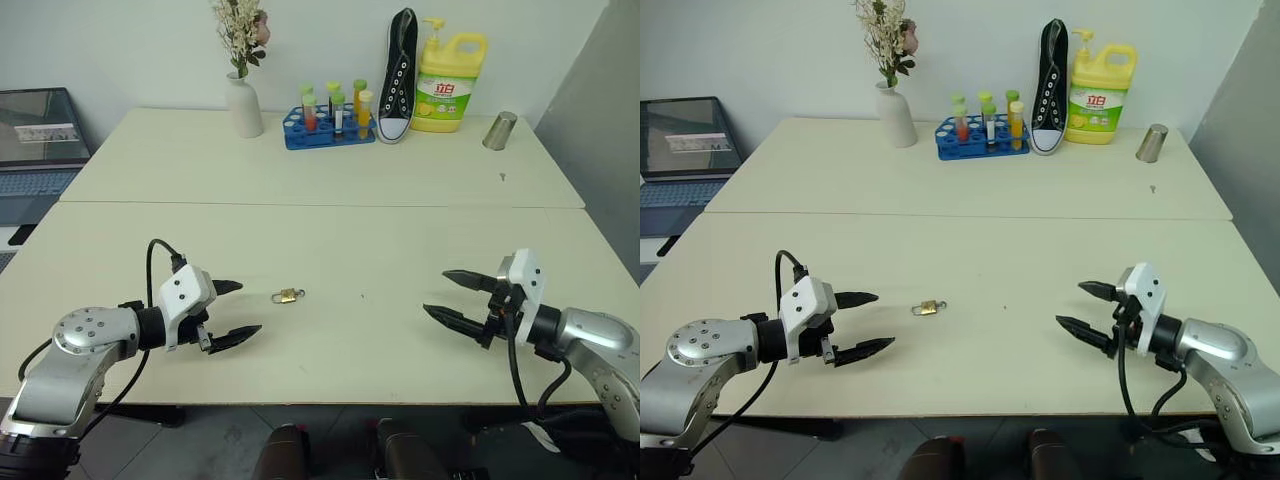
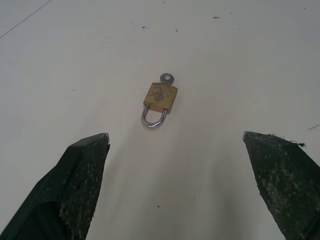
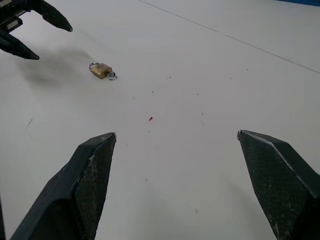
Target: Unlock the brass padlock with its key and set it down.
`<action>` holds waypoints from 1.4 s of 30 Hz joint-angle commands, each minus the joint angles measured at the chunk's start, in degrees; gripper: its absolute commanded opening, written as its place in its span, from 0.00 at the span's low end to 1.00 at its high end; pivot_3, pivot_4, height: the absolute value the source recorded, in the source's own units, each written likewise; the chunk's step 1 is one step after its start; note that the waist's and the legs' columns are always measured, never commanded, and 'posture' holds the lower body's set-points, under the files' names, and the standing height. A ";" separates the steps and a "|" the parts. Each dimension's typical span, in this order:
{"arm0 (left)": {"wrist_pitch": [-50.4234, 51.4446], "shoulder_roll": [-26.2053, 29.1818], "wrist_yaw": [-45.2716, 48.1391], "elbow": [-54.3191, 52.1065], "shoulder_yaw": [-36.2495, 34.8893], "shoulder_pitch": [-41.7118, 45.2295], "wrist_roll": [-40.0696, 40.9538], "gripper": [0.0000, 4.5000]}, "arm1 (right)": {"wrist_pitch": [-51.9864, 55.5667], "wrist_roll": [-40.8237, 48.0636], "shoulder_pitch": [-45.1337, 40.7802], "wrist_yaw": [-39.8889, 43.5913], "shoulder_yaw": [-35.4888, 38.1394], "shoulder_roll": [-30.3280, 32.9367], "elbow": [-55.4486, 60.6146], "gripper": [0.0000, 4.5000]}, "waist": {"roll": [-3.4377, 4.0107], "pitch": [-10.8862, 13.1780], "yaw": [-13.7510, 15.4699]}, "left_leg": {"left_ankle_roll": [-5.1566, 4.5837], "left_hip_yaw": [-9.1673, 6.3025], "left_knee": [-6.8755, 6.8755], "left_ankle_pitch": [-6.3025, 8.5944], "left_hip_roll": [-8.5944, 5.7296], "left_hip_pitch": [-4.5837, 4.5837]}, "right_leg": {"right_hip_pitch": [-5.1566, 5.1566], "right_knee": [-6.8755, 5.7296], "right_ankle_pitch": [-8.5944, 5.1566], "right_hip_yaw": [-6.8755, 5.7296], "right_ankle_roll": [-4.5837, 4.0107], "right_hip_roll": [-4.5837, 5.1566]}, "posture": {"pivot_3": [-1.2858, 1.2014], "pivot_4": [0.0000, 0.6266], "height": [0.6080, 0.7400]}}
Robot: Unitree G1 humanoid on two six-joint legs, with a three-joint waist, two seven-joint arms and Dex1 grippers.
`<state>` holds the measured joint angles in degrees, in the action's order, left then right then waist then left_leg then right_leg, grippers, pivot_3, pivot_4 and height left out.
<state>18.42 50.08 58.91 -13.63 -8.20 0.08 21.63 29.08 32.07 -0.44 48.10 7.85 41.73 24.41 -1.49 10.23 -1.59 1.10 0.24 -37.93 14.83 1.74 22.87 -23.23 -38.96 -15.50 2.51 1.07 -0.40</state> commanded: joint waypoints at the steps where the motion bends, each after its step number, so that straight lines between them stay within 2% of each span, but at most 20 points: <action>1: -1.07 0.37 0.96 -1.50 -0.88 0.94 0.62 1.00 | -4.13 -2.16 0.83 2.04 0.01 0.76 0.33 0.90 | 0.00 0.00 0.00 | 0.00 0.00 0.00 0.00 0.01 0.00 | 0.00 0.00 0.00 0.00 0.00 0.00 | 0.52 0.24 1.00; 10: -0.92 0.39 0.93 -1.42 -0.06 1.62 -0.29 1.00 | -7.71 -5.09 2.09 5.18 -2.66 1.41 1.67 0.90 | -0.01 0.00 0.00 | 0.00 -0.02 0.00 0.00 0.01 0.00 | 0.00 0.00 0.00 -0.01 0.00 -0.02 | 0.52 0.24 1.00; 25: -7.79 -0.29 3.91 3.16 0.92 2.28 -2.15 1.00 | -1.41 0.36 -4.57 8.33 -6.82 2.98 7.78 0.90 | -0.03 0.02 0.00 | 0.00 -0.02 -0.01 0.00 0.01 -0.01 | 0.00 -0.01 0.00 -0.01 0.00 -0.02 | 0.52 0.24 1.00; 30: -5.67 -1.14 4.37 4.47 1.17 3.79 -0.60 1.00 | -0.78 0.12 -5.67 7.79 -6.93 2.63 7.64 0.90 | -0.04 0.02 0.03 | 0.00 -0.03 -0.01 0.00 0.00 0.00 | 0.00 0.00 0.00 -0.03 0.00 -0.01 | 0.52 0.24 1.00; 38: -9.69 -2.74 4.71 9.45 8.39 9.91 -7.01 1.00 | 1.66 0.27 -6.65 6.04 -7.89 2.35 9.98 0.90 | -0.04 0.02 0.05 | 0.00 -0.03 -0.02 0.00 -0.02 0.01 | 0.00 -0.01 0.00 -0.03 0.00 -0.03 | 0.52 0.24 1.00; 42: -12.29 -5.64 3.28 14.90 12.53 15.05 -11.24 1.00 | 3.09 0.17 -7.32 4.39 -8.65 1.96 10.75 0.90 | -0.05 0.02 0.10 | 0.00 -0.04 -0.03 0.00 -0.04 0.02 | 0.00 -0.02 0.00 -0.03 0.00 -0.07 | 0.52 0.24 1.00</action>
<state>7.90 44.76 62.98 0.23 3.57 13.43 12.01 31.83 31.51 -6.63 53.39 -1.42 43.90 33.05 -1.54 10.25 -1.49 1.10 0.20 -37.98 14.83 1.70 22.90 -23.23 -38.98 -15.50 2.47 1.07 -0.49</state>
